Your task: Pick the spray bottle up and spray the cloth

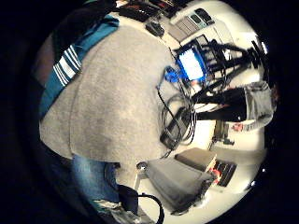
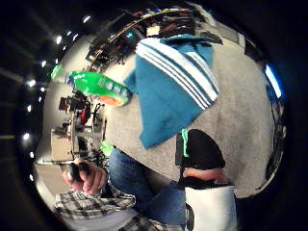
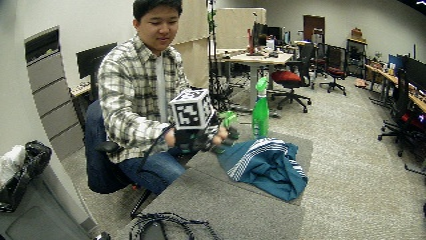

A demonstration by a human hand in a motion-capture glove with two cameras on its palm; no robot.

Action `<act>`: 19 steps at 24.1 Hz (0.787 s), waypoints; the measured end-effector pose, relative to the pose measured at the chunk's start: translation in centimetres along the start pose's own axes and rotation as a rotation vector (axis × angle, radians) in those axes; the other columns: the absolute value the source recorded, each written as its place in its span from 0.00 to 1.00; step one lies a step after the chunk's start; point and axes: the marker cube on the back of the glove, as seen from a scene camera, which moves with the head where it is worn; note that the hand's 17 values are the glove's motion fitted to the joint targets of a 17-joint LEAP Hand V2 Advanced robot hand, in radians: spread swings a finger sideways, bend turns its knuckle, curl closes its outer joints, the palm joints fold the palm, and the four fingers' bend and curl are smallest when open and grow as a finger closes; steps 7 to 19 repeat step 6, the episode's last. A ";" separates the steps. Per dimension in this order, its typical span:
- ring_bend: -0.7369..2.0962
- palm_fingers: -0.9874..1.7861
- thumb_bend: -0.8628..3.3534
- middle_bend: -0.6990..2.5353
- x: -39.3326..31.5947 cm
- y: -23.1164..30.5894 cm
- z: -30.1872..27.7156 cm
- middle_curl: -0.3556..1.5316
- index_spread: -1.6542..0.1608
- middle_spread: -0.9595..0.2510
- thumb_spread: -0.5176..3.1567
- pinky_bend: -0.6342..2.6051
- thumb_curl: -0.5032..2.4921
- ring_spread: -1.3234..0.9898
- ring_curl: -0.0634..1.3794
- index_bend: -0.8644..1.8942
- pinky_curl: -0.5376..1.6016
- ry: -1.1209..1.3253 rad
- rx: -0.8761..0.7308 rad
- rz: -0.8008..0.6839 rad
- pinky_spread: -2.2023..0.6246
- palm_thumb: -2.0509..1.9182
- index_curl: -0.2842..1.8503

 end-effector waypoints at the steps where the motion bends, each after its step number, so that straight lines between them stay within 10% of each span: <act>1: 0.38 0.39 0.20 0.25 0.7 0.3 0.2 0.39 0.71 0.74 0.44 0.38 0.33 0.60 0.30 0.39 0.41 0.003 -0.014 0.028 0.85 0.68 0.25; 19: 0.37 0.39 0.20 0.26 1.9 1.2 1.3 0.38 0.71 0.75 0.45 0.38 0.32 0.61 0.29 0.39 0.40 0.016 -0.074 0.083 0.85 0.68 0.26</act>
